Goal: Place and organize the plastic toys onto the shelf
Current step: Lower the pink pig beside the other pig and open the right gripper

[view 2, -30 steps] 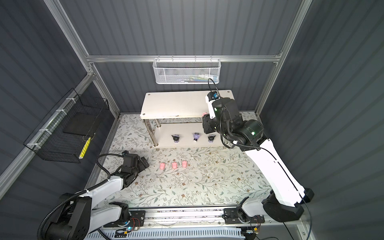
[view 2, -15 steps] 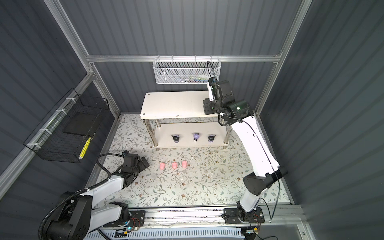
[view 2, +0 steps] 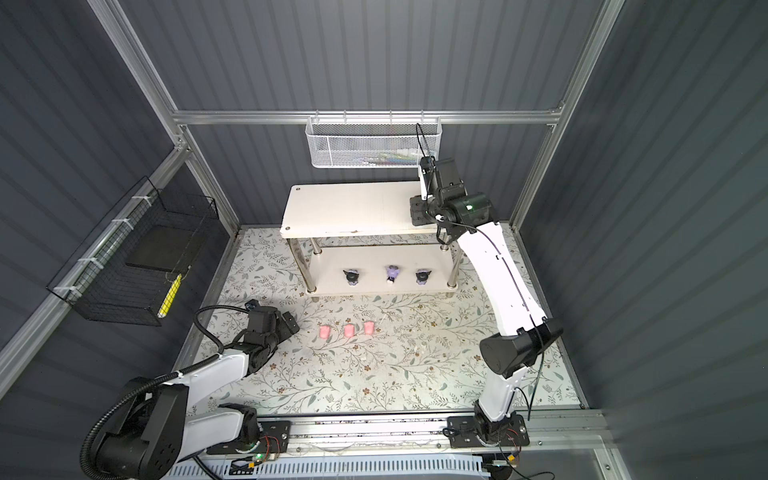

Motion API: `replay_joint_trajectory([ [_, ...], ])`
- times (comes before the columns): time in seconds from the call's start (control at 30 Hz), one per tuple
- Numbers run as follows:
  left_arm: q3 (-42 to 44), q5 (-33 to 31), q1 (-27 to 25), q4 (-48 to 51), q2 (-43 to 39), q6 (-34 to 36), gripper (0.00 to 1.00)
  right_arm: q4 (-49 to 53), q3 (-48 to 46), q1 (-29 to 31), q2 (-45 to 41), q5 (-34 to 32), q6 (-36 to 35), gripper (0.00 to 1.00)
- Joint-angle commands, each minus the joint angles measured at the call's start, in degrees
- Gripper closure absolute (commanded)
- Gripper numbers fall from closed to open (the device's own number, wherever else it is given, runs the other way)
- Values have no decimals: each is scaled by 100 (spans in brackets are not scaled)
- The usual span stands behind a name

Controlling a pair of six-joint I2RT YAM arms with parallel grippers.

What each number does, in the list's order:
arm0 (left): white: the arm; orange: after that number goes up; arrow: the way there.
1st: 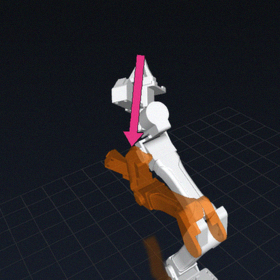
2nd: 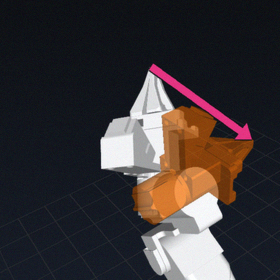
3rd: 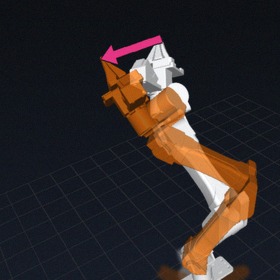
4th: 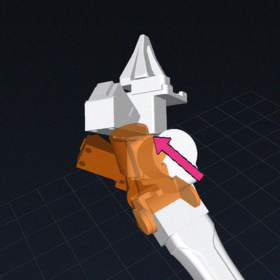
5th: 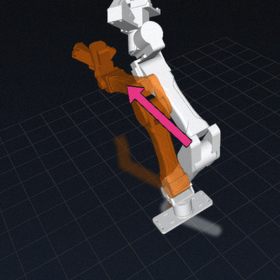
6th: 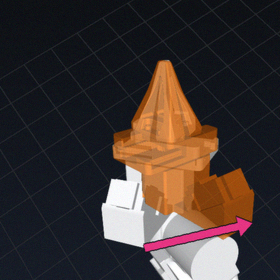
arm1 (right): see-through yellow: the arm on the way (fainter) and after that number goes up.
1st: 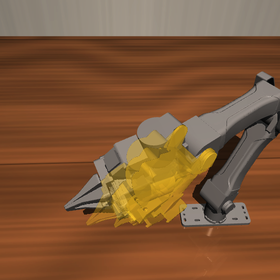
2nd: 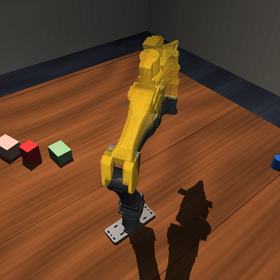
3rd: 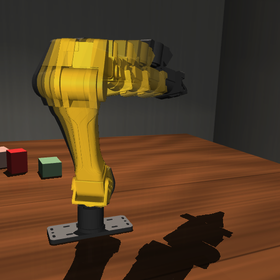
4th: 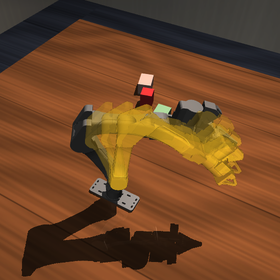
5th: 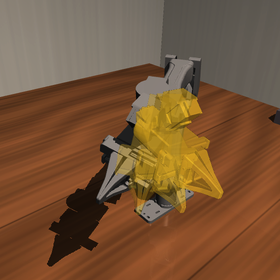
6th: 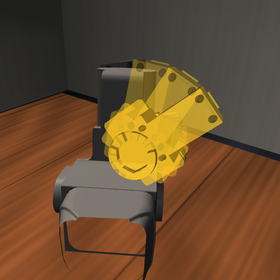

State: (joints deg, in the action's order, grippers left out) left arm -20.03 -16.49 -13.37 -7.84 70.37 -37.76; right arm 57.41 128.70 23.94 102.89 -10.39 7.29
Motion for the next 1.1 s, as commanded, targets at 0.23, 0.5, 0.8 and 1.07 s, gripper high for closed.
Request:
replay_joint_trajectory([
  [0.23,-122,37,-8,29,223,5,0,87,163,-152,162,176,29,70],
  [0.5,-128,33,-8,36,227,5,0,159,369,-197,329,268,57,68],
  [0.8,-106,-16,-8,53,215,9,0,311,695,-207,538,288,43,67],
  [1.07,-113,-24,-8,45,242,12,0,402,770,-215,590,265,33,65],
])
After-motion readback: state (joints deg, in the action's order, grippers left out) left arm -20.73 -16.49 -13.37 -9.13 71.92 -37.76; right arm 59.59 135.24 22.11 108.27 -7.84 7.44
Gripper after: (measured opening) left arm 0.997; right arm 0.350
